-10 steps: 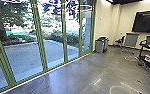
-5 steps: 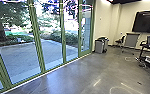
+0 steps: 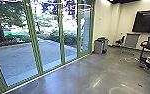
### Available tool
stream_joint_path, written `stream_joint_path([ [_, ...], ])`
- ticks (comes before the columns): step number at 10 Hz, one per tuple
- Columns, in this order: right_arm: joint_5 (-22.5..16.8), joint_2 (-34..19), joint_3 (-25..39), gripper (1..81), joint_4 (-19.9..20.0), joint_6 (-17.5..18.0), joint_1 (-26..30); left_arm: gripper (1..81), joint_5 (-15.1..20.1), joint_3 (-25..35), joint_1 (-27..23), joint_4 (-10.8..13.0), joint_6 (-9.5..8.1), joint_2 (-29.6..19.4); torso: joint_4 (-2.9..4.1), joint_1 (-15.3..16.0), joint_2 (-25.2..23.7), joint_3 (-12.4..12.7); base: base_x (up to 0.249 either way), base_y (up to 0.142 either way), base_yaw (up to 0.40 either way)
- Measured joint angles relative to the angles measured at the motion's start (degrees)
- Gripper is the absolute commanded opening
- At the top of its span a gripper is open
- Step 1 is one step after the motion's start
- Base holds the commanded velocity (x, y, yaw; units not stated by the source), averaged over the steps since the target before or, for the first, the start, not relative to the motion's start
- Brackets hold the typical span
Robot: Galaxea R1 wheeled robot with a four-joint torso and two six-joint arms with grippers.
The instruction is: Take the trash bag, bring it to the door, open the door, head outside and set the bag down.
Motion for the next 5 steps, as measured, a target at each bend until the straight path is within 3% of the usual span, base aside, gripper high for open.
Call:
stream_joint_path([
  [5, 0.00, 0.00, 0.00, 81.1, 0.00, 0.00, 0.02, 1.0, 0.00, 0.00, 0.00, 0.00, 0.00, -0.05, 0.00, -0.02, 0.00, 0.00, 0.154, -0.067, 0.000],
])
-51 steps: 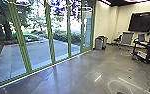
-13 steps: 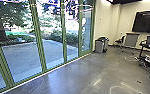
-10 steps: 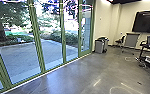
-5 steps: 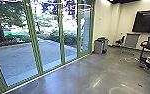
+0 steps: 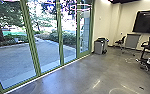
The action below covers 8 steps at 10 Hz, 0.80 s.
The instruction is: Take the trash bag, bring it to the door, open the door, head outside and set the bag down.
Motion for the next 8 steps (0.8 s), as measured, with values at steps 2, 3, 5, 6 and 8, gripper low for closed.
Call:
stream_joint_path([
  [2, 0.00, 0.00, 0.00, 81.1, 0.00, 0.00, -0.02, 1.0, 0.00, 0.00, 0.00, 0.00, 0.00, 0.00, 0.00, 0.00, 0.00, 0.00, 0.155, -0.067, 0.000],
  [3, 0.00, 0.00, 0.00, 81.1, 0.00, 0.00, -0.02, 1.0, 0.00, 0.00, 0.02, 0.00, 0.00, 0.00, 0.00, 0.02, 0.00, 0.00, 0.154, -0.067, 0.000],
  [5, 0.00, 0.00, 0.00, 81.1, 0.00, 0.00, -0.02, 1.0, 0.02, 0.00, 0.02, 0.00, 0.00, 0.00, 0.00, 0.00, 0.00, 0.00, 0.154, -0.067, 0.000],
  [6, 0.00, 0.00, 0.00, 81.1, 0.00, 0.00, -0.02, 1.0, 0.02, 0.00, 0.00, 0.00, 0.00, 0.00, 0.00, 0.00, 0.00, 0.00, 0.155, -0.067, 0.000],
  [8, 0.00, 0.00, 0.00, 81.1, -0.02, 0.00, -0.02, 1.0, 0.00, 0.00, 0.00, 0.00, 0.00, 0.00, 0.00, 0.00, 0.00, 0.00, 0.154, -0.067, 0.000],
])
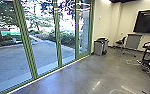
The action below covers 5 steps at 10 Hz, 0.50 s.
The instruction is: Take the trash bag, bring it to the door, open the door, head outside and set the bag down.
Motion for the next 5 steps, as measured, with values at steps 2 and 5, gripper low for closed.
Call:
stream_joint_path([
  [2, 0.00, 0.00, 0.00, 81.1, 0.02, 0.00, 0.00, 1.0, 0.00, 0.00, 0.00, 0.00, 0.00, 0.02, 0.00, 0.00, 0.00, 0.00, 0.155, -0.067, 0.000],
  [5, 0.00, -0.02, 0.00, 81.1, 0.00, -0.02, 0.02, 1.0, 0.00, 0.00, 0.00, 0.00, 0.00, 0.13, 0.00, 0.02, 0.00, 0.00, 0.152, 0.000, 0.000],
])
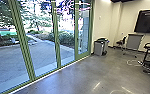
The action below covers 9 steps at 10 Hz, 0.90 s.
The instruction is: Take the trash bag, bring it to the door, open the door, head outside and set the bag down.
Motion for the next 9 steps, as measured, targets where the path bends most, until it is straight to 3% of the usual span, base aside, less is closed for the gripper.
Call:
stream_joint_path([
  [9, 0.00, 0.02, 0.00, 81.1, 0.02, 0.02, 0.00, 1.0, 0.00, 0.00, 0.02, 0.00, 0.00, 0.00, 0.00, 0.00, 0.00, 0.00, 0.149, 0.000, 0.000],
])
